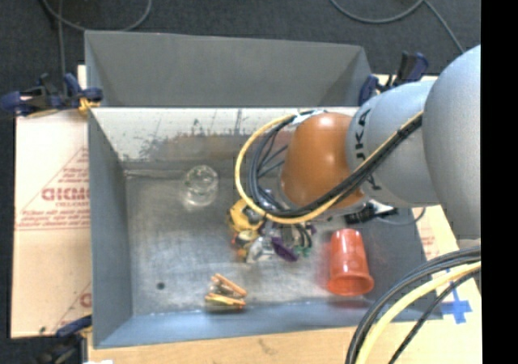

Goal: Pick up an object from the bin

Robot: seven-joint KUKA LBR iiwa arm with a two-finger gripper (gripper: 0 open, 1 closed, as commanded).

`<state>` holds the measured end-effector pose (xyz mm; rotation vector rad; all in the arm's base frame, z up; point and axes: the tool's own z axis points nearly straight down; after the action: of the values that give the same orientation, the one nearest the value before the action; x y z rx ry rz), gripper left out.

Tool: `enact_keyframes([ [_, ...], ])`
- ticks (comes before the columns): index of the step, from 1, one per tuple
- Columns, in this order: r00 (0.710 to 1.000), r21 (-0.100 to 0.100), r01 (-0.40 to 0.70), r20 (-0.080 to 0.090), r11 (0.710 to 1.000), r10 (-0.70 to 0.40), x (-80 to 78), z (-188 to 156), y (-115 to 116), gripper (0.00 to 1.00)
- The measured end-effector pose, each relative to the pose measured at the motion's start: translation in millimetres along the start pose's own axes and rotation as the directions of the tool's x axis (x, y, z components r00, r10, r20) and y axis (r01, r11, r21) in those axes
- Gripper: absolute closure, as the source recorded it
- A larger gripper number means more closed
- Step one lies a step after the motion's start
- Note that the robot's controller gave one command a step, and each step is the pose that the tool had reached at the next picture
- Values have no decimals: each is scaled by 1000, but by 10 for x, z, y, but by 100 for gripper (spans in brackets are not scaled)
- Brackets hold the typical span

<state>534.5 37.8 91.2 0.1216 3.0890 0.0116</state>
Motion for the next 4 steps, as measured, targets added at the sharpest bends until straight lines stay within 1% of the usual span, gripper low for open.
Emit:
enact_keyframes([
  [1, 1000, 0, 0, 0, 1000, 0, 0, 0, 0, 100],
  [2, 1000, 0, 2, -10, 1000, -2, 12, -29, 8, 100],
  [3, 999, 8, 13, -52, 1000, -13, 119, -321, 30, 100],
  [4, 998, 8, 21, -52, 1000, -21, 89, -992, 145, 100],
])
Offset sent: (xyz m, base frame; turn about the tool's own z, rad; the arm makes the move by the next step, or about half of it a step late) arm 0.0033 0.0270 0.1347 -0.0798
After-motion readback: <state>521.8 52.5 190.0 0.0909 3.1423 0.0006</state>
